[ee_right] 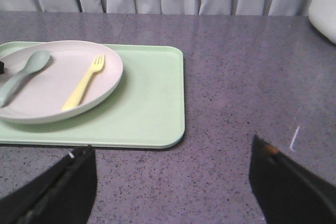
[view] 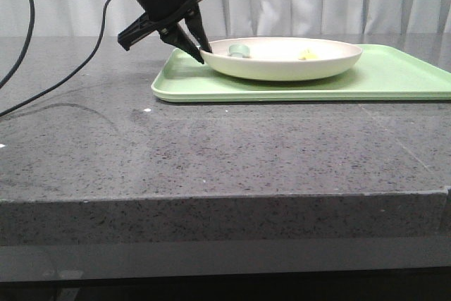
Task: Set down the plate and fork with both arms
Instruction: 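Open the left gripper and withdraw it from the plate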
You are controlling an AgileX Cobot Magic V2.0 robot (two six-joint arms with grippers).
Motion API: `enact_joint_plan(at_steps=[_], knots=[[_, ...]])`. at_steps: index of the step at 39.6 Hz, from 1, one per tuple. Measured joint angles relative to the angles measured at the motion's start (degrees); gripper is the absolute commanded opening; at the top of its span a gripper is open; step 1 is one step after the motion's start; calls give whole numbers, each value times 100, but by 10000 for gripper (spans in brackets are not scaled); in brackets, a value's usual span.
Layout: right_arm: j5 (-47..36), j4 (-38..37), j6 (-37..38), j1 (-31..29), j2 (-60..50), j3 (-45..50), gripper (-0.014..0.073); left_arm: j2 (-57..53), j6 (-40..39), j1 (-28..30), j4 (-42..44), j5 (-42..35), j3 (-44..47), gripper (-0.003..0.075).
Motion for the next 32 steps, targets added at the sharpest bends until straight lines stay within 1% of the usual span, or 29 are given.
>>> enact_joint_plan(at_steps=[4,6,11,16,20,29,32], knots=[[0,0,0,0,0,0,614,0,0,0,-28,-33,8,373],[0,0,0,0,0,0,614,0,0,0,-37,-33,8,387],[0,0,0,0,0,0,614,-13,183,0,-48,-33,8,387],[0,0,0,0,0,0,614,-190,617,0,-48,44,8,387],[0,0,0,0,0,0,614,-538,977,0,83,201,8,387],[0,0,0,0,0,0,614,-1595,1177,0,995,617,8,386],[0,0,0,0,0,0,614,-2044,1204,0,1364,692,160,386]])
